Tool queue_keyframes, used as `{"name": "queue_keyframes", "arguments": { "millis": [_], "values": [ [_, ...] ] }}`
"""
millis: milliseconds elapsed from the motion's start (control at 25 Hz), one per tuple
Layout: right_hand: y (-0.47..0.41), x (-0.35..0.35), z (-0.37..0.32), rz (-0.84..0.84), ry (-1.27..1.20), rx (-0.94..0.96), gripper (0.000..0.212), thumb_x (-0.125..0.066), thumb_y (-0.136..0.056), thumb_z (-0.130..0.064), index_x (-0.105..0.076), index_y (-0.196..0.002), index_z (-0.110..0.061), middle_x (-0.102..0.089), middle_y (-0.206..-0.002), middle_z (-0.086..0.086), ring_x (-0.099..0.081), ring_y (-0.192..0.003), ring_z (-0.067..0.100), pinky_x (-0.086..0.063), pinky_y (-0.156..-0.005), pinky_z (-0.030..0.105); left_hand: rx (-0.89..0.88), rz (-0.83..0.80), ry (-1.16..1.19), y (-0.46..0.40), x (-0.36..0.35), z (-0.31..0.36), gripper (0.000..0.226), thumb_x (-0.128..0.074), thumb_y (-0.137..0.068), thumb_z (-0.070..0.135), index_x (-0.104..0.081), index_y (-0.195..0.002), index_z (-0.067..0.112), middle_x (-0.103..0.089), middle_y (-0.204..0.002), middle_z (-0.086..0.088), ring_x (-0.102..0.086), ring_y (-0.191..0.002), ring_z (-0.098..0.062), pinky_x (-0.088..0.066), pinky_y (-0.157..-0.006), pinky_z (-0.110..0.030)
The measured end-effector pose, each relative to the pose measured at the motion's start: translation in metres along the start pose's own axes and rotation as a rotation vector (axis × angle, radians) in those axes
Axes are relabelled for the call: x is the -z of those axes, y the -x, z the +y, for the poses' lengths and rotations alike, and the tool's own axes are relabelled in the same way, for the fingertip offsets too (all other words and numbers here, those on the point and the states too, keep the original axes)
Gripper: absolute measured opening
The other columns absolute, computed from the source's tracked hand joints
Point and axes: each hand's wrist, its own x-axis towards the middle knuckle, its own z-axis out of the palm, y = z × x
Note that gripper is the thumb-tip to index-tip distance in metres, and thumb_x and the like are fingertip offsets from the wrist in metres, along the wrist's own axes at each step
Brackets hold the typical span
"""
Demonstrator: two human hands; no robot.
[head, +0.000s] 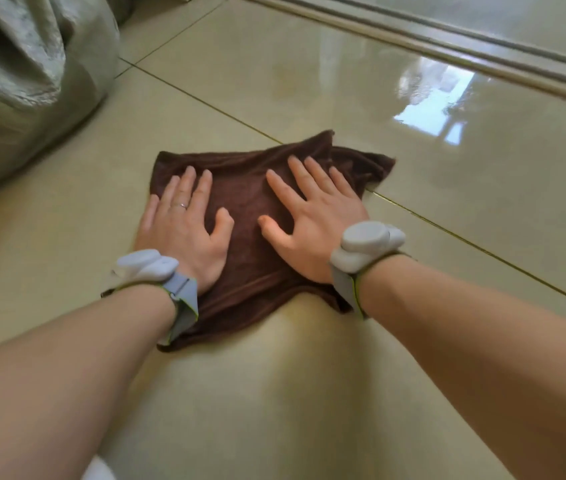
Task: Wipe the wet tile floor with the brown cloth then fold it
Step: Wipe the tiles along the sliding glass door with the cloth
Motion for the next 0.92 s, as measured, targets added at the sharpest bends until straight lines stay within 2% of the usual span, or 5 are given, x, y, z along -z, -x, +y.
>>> {"name": "queue_keyframes", "arguments": {
  "millis": [160,360,480,640,920],
  "values": [
    [-0.033,0.0,-0.006,0.002,0.0,0.006,0.073,-0.021,-0.099,-0.069,-0.009,-0.165,-0.038,0.0,-0.174,-0.002,0.006,-0.16,0.017,0.005,-0.129,0.042,0.02,0.015,-0.001,-0.032,-0.002,-0.011,0.076,-0.017,-0.091,0.055,-0.022,-0.161,0.028,-0.017,-0.169,0.005,-0.012,-0.156,-0.014,-0.005,-0.126,-0.037],
    [-0.005,0.003,-0.01,-0.01,-0.035,0.008,0.073,-0.022,-0.1,-0.066,-0.007,-0.165,-0.036,0.004,-0.174,-0.001,0.008,-0.16,0.018,0.006,-0.129,0.042,0.026,-0.009,-0.01,-0.016,0.0,-0.005,0.074,-0.017,-0.094,0.054,-0.019,-0.162,0.026,-0.014,-0.17,0.003,-0.01,-0.157,-0.016,-0.004,-0.127,-0.038],
    [0.042,0.004,-0.005,0.004,-0.063,0.015,0.072,-0.023,-0.101,-0.065,-0.007,-0.165,-0.036,0.004,-0.174,-0.001,0.008,-0.16,0.018,0.007,-0.129,0.041,0.031,-0.059,-0.049,0.025,0.003,0.014,0.07,-0.016,-0.099,0.052,-0.013,-0.163,0.024,-0.008,-0.171,0.001,-0.006,-0.157,-0.017,-0.003,-0.127,-0.039],
    [0.116,0.004,0.019,0.022,-0.064,-0.037,0.072,-0.021,-0.099,-0.065,-0.008,-0.165,-0.038,0.003,-0.174,-0.003,0.007,-0.16,0.016,0.008,-0.129,0.039,-0.015,-0.071,-0.042,0.089,0.005,0.055,0.083,-0.005,-0.088,0.056,-0.016,-0.162,0.021,-0.012,-0.17,-0.002,-0.01,-0.157,-0.021,-0.006,-0.127,-0.042],
    [0.229,0.013,0.087,0.032,-0.042,-0.17,0.071,-0.013,-0.096,-0.069,-0.005,-0.163,-0.045,0.008,-0.173,-0.012,0.013,-0.158,0.008,0.011,-0.127,0.033,-0.184,-0.067,-0.014,0.172,-0.003,0.138,0.074,-0.022,-0.094,0.05,-0.03,-0.159,0.015,-0.027,-0.166,-0.009,-0.023,-0.154,-0.027,-0.018,-0.125,-0.049]
  ]
}}
